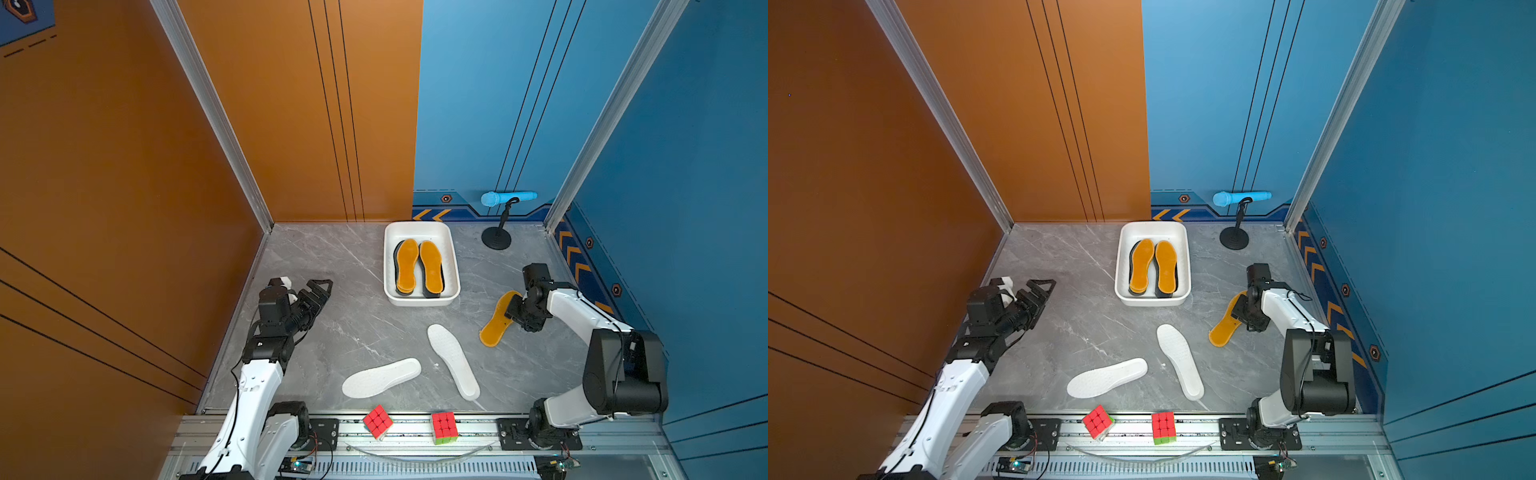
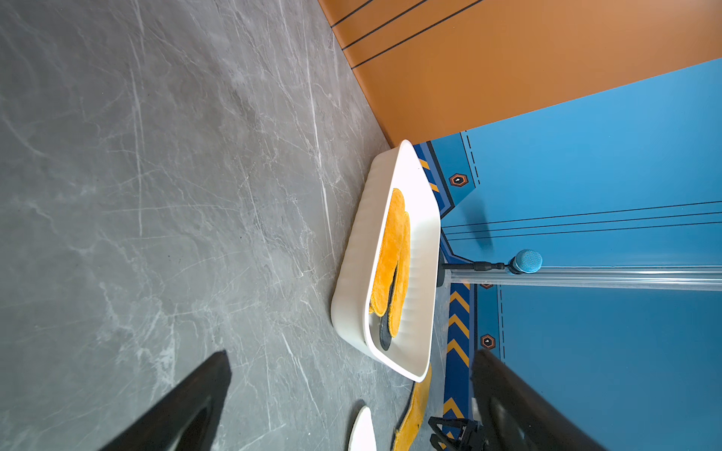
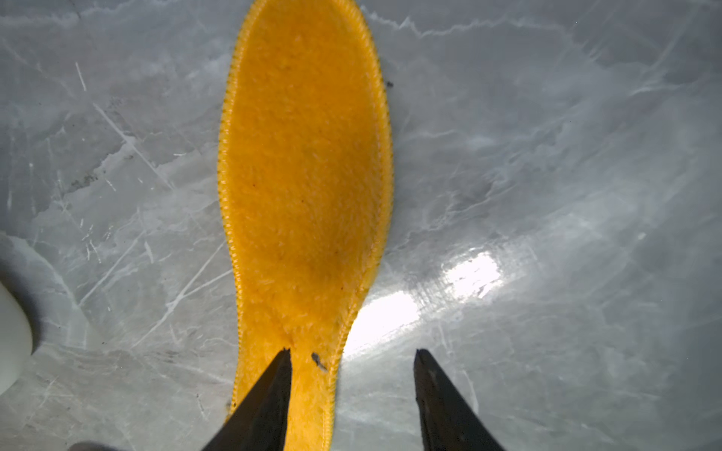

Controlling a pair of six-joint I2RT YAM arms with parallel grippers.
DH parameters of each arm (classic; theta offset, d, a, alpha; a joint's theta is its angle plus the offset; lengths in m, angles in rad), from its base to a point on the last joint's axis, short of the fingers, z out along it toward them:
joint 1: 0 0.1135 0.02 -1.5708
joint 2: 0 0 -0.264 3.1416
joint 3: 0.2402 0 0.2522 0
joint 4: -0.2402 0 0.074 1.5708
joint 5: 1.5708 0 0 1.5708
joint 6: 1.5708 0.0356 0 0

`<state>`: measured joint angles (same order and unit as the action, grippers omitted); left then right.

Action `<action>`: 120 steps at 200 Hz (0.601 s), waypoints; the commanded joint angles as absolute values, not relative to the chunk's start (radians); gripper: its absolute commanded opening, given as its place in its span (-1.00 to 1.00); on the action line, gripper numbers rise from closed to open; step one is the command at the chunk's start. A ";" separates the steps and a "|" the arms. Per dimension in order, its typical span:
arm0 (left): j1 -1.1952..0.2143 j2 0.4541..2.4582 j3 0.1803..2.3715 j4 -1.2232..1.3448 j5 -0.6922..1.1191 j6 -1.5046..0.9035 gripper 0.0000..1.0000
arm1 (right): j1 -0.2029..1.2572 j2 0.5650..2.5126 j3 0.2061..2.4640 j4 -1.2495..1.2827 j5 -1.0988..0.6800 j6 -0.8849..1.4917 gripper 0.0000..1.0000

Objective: Put the insoles into the storage box
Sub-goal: Move the insole to the center of the board.

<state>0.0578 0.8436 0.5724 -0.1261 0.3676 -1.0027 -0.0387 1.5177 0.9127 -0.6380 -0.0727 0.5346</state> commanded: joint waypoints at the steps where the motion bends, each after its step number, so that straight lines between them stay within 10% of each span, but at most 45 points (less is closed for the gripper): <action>1: 0.052 0.836 0.562 -0.123 0.372 -0.995 0.95 | -0.035 1.546 0.892 -0.617 -0.126 0.579 0.03; 120: 0.046 0.841 0.575 -0.141 0.360 -0.997 0.95 | -0.022 1.650 0.882 -0.544 -0.138 0.598 -0.17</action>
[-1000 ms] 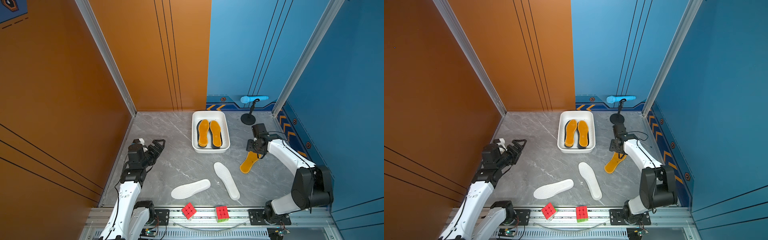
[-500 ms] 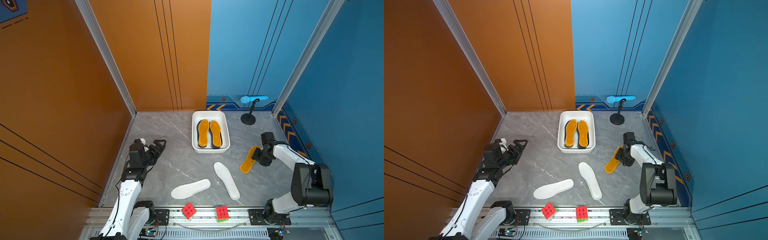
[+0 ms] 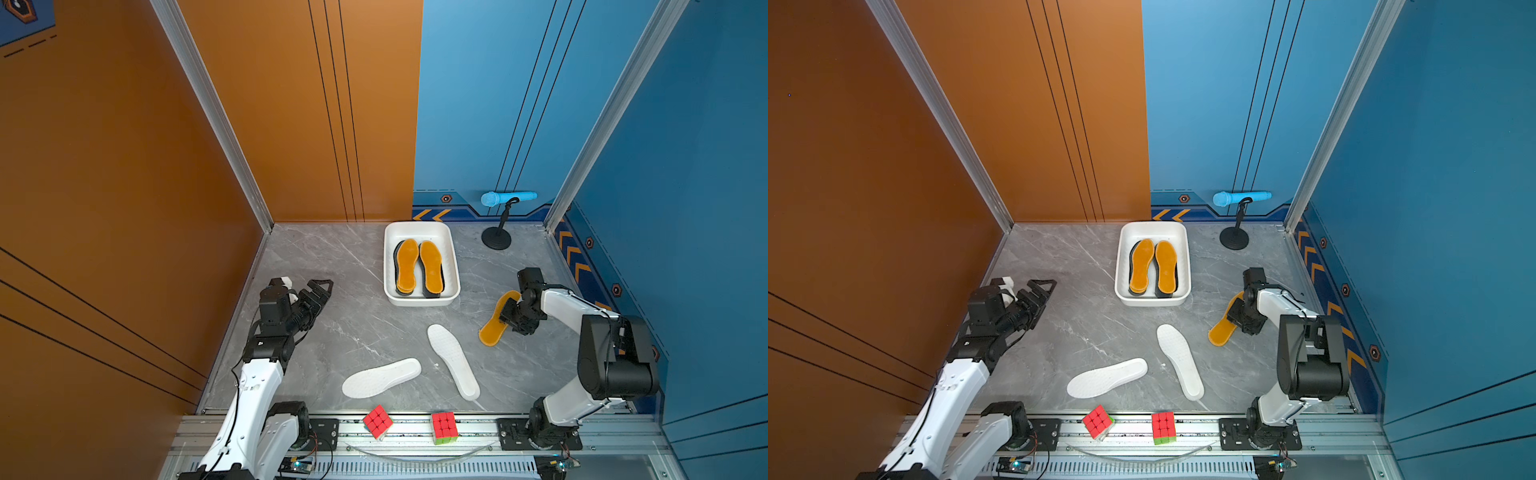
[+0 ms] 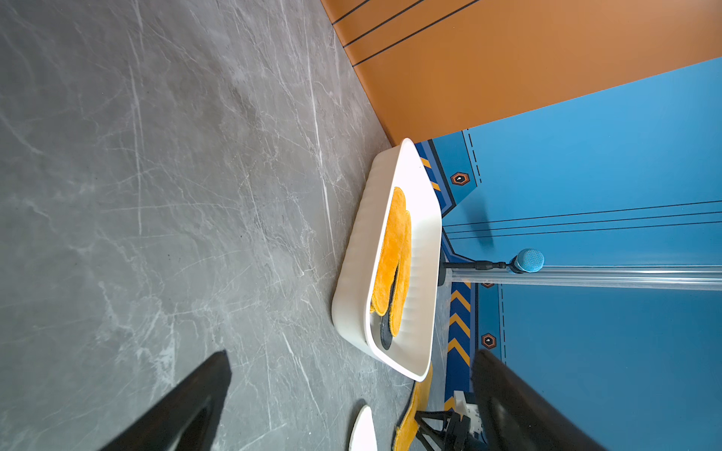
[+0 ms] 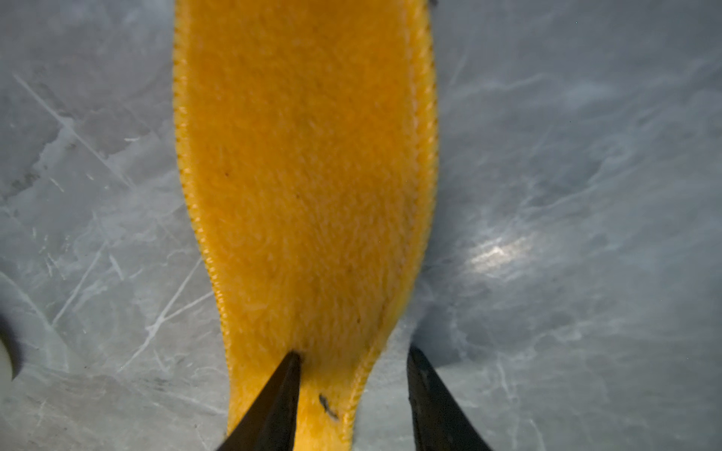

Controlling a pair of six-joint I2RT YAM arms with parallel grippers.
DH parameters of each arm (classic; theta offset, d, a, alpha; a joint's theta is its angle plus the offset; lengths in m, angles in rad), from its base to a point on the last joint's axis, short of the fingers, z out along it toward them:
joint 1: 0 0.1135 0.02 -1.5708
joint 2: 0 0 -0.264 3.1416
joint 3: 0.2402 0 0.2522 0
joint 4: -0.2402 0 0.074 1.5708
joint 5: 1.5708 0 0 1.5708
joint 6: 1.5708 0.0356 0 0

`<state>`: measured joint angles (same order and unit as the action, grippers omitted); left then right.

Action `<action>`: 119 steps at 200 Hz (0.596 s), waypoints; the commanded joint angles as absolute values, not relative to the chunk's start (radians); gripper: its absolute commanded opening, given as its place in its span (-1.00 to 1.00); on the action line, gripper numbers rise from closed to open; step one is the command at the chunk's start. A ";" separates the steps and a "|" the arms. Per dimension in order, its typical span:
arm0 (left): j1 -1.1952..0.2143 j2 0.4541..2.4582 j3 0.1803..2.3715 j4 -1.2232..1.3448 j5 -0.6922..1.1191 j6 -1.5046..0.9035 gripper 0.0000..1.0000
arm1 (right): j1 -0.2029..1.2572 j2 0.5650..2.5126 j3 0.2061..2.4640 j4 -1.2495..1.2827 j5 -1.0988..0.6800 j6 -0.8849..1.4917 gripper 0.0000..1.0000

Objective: Put the insoles into the storage box
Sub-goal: Move the insole to the center of the board.

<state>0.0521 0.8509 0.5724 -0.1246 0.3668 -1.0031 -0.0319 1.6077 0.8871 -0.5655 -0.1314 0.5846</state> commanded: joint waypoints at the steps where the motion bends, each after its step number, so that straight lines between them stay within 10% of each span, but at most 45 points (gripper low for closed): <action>1: 0.046 0.841 0.575 -0.141 0.360 -0.997 0.95 | -0.022 1.650 0.882 -0.544 -0.137 0.598 -0.18; 119: 0.041 0.841 0.574 -0.152 0.352 -1.001 0.95 | -0.023 1.432 0.864 -0.430 -0.148 0.373 -1.00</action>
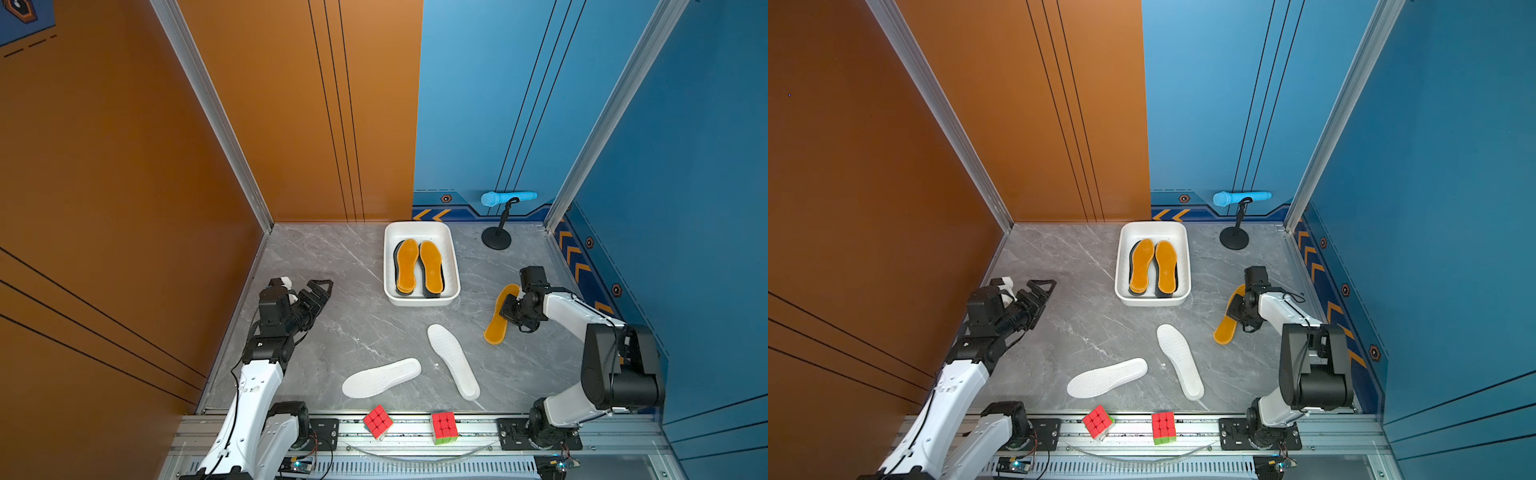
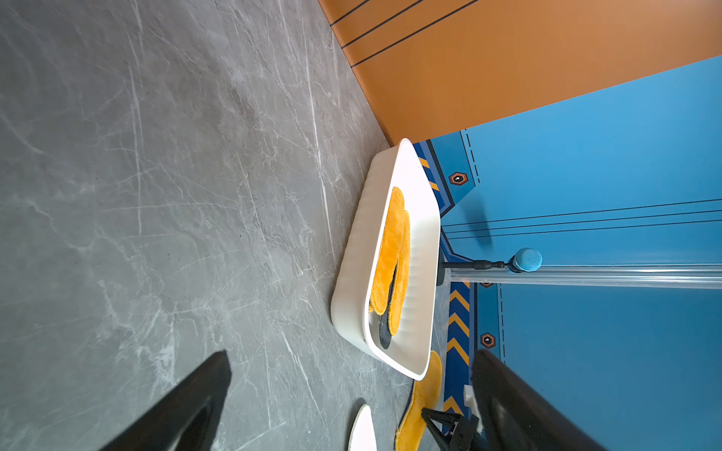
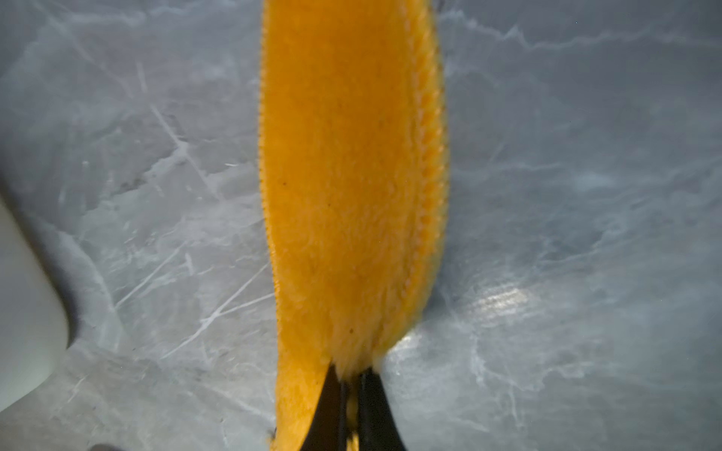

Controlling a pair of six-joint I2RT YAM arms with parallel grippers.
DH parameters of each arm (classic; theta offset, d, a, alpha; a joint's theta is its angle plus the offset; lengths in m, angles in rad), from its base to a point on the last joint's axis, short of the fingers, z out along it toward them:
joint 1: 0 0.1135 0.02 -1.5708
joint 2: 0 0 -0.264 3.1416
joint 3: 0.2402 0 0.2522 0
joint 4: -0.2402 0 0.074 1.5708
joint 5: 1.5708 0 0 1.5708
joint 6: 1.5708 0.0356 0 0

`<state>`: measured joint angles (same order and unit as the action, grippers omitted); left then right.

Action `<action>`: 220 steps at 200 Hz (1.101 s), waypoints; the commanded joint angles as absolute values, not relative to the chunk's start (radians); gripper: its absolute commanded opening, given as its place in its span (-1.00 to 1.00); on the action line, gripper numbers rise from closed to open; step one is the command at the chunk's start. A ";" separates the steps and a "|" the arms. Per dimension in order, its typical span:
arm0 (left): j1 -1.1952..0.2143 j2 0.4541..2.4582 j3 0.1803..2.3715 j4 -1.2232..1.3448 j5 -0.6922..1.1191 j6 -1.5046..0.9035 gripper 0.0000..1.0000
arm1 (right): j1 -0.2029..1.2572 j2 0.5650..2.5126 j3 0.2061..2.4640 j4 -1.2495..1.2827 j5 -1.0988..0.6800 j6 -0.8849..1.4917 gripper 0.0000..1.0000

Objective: Put the insoles into the storage box
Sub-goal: Move the insole to the center of the board, then pick up the insole from the center of the board.

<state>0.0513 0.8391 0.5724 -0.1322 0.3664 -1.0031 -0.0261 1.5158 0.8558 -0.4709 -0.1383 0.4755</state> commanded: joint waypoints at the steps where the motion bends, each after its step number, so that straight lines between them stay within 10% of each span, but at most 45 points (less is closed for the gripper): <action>1: 0.041 0.842 0.574 -0.151 0.353 -1.000 0.95 | -0.023 1.429 0.865 -0.430 -0.149 0.370 -1.00; 91: 0.020 0.879 0.554 -0.097 0.365 -1.013 0.95 | 0.197 1.281 1.116 -0.406 -0.264 0.222 -1.00; 220: -0.003 0.889 0.557 -0.100 0.371 -1.013 0.95 | 0.353 2.008 1.753 -0.605 -0.283 0.192 -1.00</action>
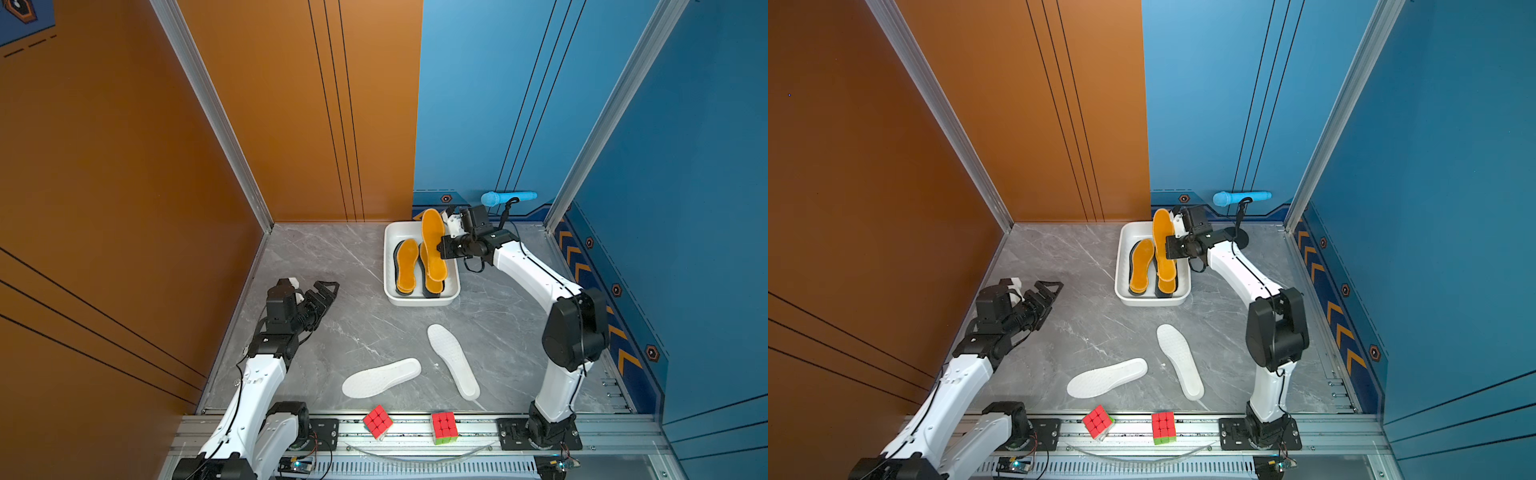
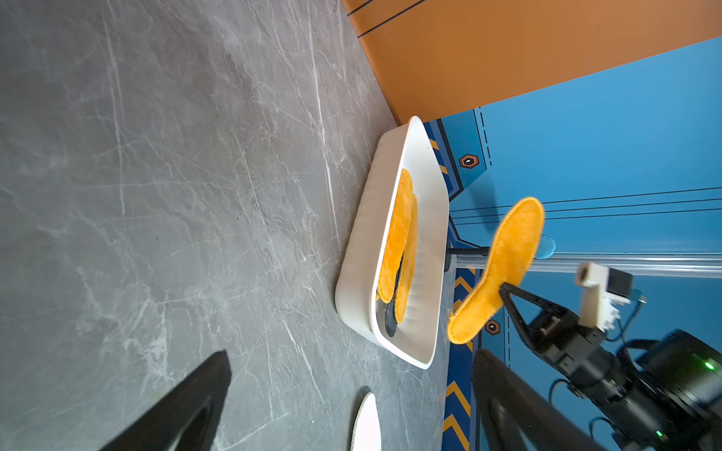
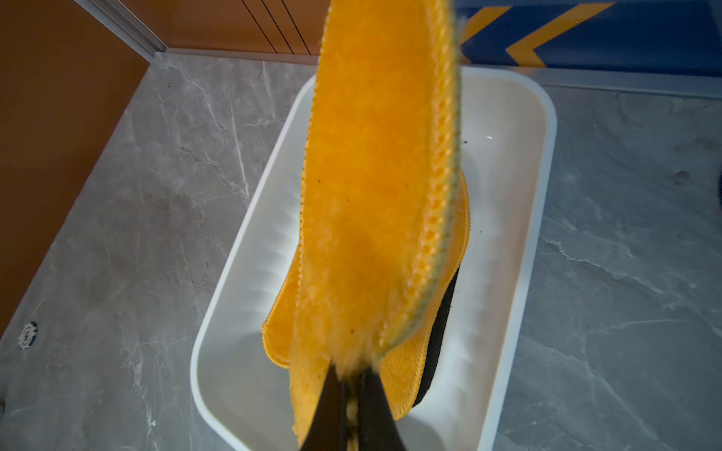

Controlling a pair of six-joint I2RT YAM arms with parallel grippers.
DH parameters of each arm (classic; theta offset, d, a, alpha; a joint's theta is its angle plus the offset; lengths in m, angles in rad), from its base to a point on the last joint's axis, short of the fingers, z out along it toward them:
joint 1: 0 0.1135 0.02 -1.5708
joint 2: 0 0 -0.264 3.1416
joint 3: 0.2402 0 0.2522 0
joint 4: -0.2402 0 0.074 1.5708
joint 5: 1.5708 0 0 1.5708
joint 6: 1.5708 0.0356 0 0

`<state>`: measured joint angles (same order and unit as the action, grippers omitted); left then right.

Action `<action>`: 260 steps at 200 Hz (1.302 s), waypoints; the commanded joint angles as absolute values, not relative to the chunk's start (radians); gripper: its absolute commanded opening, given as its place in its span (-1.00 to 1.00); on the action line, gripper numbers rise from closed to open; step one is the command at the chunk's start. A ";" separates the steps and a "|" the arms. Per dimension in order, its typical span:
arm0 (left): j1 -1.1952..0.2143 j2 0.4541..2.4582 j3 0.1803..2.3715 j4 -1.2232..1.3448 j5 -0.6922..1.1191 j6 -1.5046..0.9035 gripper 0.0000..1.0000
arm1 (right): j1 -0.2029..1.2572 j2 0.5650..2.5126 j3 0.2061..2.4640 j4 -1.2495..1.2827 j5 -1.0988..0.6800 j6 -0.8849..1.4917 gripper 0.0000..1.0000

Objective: Put the insoles into the storage box
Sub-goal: Pick up the insole from the center of the board, then place the insole in the storage box.

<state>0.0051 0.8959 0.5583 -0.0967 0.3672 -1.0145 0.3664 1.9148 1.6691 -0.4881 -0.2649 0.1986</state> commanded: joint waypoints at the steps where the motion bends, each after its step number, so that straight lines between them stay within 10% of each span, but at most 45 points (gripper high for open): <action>1: -0.003 0.888 0.558 -0.100 0.370 -1.012 0.95 | 0.353 2.012 1.756 -0.608 -0.282 0.192 -1.00; 107: -0.008 0.885 0.580 -0.131 0.354 -1.009 0.95 | 0.330 2.231 1.882 -0.660 -0.266 0.238 -1.00; 260: -0.011 0.866 0.580 -0.147 0.349 -1.007 0.95 | 0.329 2.184 1.890 -0.667 -0.267 0.247 -0.10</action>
